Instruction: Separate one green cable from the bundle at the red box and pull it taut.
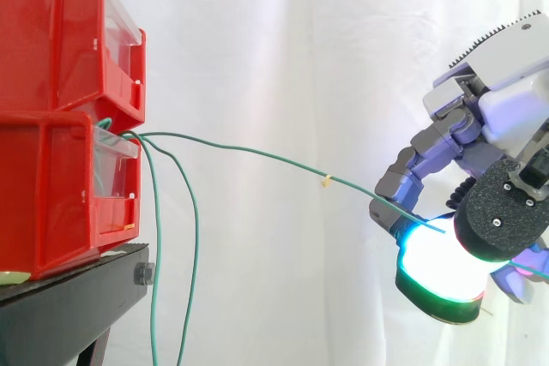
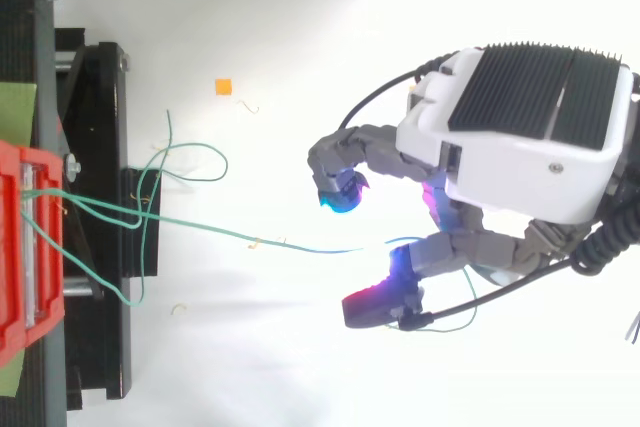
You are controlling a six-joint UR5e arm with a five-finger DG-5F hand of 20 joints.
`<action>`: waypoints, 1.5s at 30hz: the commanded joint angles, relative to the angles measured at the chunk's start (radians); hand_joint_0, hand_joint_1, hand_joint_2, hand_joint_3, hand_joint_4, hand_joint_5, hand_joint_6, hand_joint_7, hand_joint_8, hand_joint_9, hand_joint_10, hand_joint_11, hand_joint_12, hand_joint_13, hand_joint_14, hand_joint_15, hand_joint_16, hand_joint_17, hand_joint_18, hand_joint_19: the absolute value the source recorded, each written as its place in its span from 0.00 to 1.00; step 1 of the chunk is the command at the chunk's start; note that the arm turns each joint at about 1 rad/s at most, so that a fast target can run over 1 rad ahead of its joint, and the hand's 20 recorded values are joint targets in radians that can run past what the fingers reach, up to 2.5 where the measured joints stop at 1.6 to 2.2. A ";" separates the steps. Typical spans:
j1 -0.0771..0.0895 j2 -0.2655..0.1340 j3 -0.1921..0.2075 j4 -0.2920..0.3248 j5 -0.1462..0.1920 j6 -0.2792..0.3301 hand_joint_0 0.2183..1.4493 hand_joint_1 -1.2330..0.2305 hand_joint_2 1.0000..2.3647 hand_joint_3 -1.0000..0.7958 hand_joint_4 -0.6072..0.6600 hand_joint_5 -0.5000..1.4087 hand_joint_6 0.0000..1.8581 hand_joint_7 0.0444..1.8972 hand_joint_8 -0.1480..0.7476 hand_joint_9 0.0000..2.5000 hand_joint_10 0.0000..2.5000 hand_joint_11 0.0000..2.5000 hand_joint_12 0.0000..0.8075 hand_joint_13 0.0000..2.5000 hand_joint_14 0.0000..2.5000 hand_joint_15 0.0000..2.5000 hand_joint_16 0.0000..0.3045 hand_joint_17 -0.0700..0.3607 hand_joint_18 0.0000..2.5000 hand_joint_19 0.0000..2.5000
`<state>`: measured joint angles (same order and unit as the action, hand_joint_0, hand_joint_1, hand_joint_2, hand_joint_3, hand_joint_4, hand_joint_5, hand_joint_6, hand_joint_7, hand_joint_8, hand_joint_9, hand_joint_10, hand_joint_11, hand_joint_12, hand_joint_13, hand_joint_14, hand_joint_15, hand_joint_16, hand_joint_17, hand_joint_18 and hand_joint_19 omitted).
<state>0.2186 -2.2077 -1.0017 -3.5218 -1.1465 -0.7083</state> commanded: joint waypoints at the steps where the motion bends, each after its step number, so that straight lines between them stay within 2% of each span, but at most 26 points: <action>1: 0.007 0.000 0.000 0.001 -0.016 0.030 0.39 0.34 0.00 0.28 0.61 0.32 0.27 0.69 0.34 0.78 0.01 0.29 0.42 0.56 0.01 0.32 0.12 0.36 0.37 0.27; 4: 0.007 0.000 0.000 0.001 -0.027 0.073 0.39 0.34 0.00 0.28 0.62 0.32 0.27 0.69 0.34 0.78 0.01 0.29 0.42 0.56 0.01 0.33 0.12 0.36 0.37 0.27; 5: 0.007 0.000 0.000 0.001 -0.039 0.125 0.39 0.34 0.00 0.28 0.61 0.32 0.27 0.69 0.34 0.78 0.01 0.29 0.42 0.56 0.01 0.33 0.12 0.36 0.37 0.27; 6: 0.007 0.000 0.000 0.003 -0.045 0.151 0.39 0.34 0.00 0.28 0.61 0.32 0.27 0.69 0.34 0.78 0.01 0.29 0.42 0.56 0.01 0.33 0.12 0.36 0.37 0.27; 7: 0.007 0.000 0.000 0.003 -0.045 0.151 0.39 0.34 0.00 0.28 0.61 0.32 0.27 0.69 0.34 0.78 0.01 0.29 0.42 0.56 0.01 0.33 0.12 0.36 0.37 0.27; 9: 0.005 0.000 0.000 0.006 -0.064 0.224 0.39 0.34 0.00 0.28 0.61 0.32 0.27 0.69 0.34 0.78 0.01 0.29 0.42 0.56 0.01 0.33 0.12 0.36 0.37 0.27; 10: -0.001 0.000 0.000 0.006 -0.082 0.294 0.39 0.34 0.00 0.28 0.62 0.32 0.27 0.69 0.34 0.78 0.01 0.29 0.42 0.56 0.01 0.33 0.12 0.36 0.37 0.27; 12: -0.004 0.000 0.000 0.006 -0.102 0.363 0.39 0.34 0.00 0.28 0.61 0.32 0.27 0.69 0.34 0.78 0.01 0.29 0.42 0.56 0.01 0.33 0.12 0.36 0.37 0.27; 14: -0.004 0.000 0.000 0.006 -0.114 0.411 0.39 0.34 0.00 0.28 0.61 0.32 0.27 0.69 0.33 0.78 0.01 0.29 0.42 0.56 0.01 0.33 0.12 0.36 0.37 0.27; 16: -0.005 0.000 0.000 0.006 -0.117 0.434 0.39 0.34 0.00 0.28 0.61 0.32 0.27 0.69 0.34 0.78 0.01 0.29 0.42 0.56 0.01 0.33 0.12 0.36 0.37 0.27; 21: -0.013 -0.001 0.002 0.001 -0.139 0.471 0.39 0.34 0.00 0.28 0.61 0.32 0.27 0.69 0.34 0.78 0.01 0.29 0.42 0.56 0.01 0.33 0.12 0.36 0.37 0.27; 35: -0.024 0.000 0.000 0.004 -0.164 0.478 0.39 0.35 0.00 0.28 0.60 0.32 0.27 0.68 0.35 0.78 0.01 0.28 0.42 0.56 0.01 0.33 0.13 0.36 0.37 0.27; 39: -0.022 0.000 0.000 0.004 -0.159 0.466 0.36 0.34 0.00 0.28 0.59 0.32 0.27 0.68 0.36 0.78 0.01 0.29 0.42 0.56 0.01 0.33 0.13 0.37 0.37 0.27; 45: -0.024 0.000 0.000 0.004 -0.159 0.460 0.26 0.36 0.00 0.28 0.59 0.33 0.27 0.69 0.35 0.79 0.01 0.29 0.43 0.57 0.01 0.33 0.14 0.39 0.37 0.26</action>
<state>0.1961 -2.2077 -1.0024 -3.5174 -1.3057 -0.2460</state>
